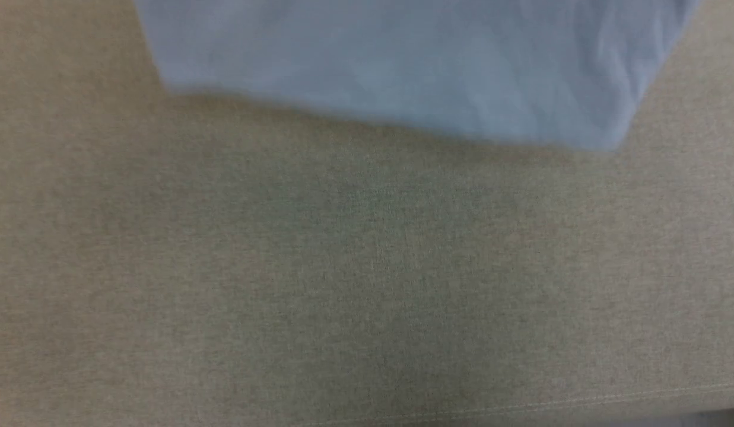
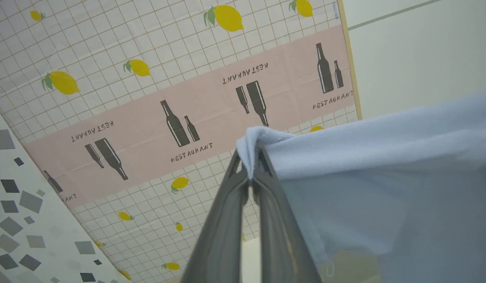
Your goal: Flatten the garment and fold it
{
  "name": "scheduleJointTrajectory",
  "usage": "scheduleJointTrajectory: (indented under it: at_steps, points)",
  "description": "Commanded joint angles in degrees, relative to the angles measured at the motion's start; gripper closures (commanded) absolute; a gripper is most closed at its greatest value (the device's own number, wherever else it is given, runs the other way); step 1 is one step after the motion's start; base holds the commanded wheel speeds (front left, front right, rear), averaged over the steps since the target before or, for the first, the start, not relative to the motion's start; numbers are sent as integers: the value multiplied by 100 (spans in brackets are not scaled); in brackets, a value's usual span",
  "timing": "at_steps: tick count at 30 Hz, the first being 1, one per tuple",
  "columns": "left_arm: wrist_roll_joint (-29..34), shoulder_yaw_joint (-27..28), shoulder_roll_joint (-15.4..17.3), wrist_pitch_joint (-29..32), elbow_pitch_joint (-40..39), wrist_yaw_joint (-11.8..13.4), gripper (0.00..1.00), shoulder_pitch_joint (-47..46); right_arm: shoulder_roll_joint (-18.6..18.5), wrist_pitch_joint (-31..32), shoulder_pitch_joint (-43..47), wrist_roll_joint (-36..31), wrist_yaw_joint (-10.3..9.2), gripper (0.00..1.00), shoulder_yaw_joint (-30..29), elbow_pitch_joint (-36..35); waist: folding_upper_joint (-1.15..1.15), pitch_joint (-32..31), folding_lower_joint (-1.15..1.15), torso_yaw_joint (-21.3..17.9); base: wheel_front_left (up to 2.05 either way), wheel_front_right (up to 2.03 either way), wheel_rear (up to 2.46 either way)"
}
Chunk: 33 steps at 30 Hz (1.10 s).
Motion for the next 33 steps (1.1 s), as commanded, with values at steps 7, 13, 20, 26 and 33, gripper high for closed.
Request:
scheduleJointTrajectory:
  at_steps: [7,13,20,26,33]
  points:
    - [633,-256,-571,-530,1422,-230,100,-1783,201,-695,-1588,-271,-11,100,440,1324,0,1395,-2,-199,0,0,0]
    - [939,-492,-945,-1045,2397,-293,100,-2511,469,-1387,-2337,-242,-11,100,674,2143,0,1720,-2,-221,0,0,0]
    - [808,-685,-1133,-1445,3062,-337,100,-2216,685,-1737,-2114,132,-11,100,1179,2528,0,1816,-2,-147,0,0,0]
    - [507,-643,-1054,-1836,3125,-203,100,-944,773,-1875,-1278,468,-11,100,1593,2548,0,1520,-2,-7,0,0,0]
    - [142,-780,-824,-2002,2586,-5,100,1195,495,-1863,203,845,-11,100,2117,2369,0,807,-2,166,0,0,0]
